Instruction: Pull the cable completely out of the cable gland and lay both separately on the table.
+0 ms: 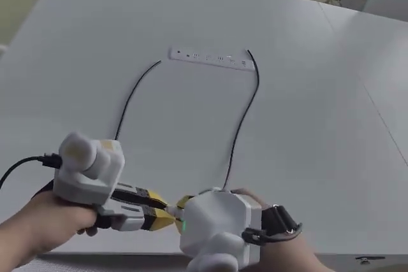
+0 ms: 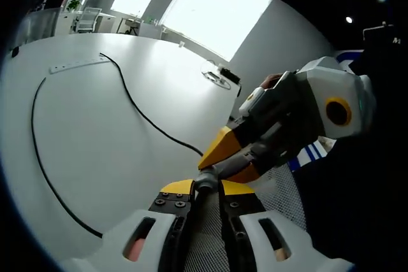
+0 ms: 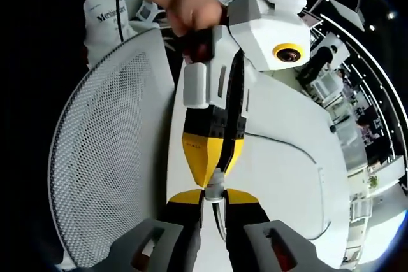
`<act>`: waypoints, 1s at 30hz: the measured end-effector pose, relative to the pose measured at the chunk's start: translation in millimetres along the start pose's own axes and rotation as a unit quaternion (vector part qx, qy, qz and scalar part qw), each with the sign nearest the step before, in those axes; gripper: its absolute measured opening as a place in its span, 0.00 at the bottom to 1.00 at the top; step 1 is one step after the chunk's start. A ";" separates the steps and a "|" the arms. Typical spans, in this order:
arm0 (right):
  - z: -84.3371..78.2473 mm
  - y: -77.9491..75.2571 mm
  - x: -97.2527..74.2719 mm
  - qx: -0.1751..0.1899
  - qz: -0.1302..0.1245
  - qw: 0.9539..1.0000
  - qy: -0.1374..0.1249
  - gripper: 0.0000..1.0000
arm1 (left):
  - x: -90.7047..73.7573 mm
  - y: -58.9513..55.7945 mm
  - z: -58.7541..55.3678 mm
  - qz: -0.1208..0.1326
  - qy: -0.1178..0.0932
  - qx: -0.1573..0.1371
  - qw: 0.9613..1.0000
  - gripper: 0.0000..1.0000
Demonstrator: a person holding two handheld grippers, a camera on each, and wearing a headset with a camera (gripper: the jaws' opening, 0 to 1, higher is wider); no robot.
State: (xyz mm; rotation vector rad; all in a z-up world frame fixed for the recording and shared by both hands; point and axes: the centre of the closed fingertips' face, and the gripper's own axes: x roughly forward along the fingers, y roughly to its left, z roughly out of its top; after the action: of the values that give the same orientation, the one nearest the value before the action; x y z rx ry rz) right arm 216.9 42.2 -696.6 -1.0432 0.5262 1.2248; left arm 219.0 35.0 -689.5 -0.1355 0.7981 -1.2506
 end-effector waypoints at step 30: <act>0.2 -2.8 -15.6 0.240 0.429 0.868 -0.072 0.25 | 4.3 -10.1 6.2 0.023 0.027 0.242 0.970 0.15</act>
State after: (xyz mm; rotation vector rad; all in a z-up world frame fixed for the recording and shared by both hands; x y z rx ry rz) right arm 214.6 34.5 -682.9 -0.2518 1.1819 1.7930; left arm 215.1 25.7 -681.9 0.3113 0.5184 -1.3747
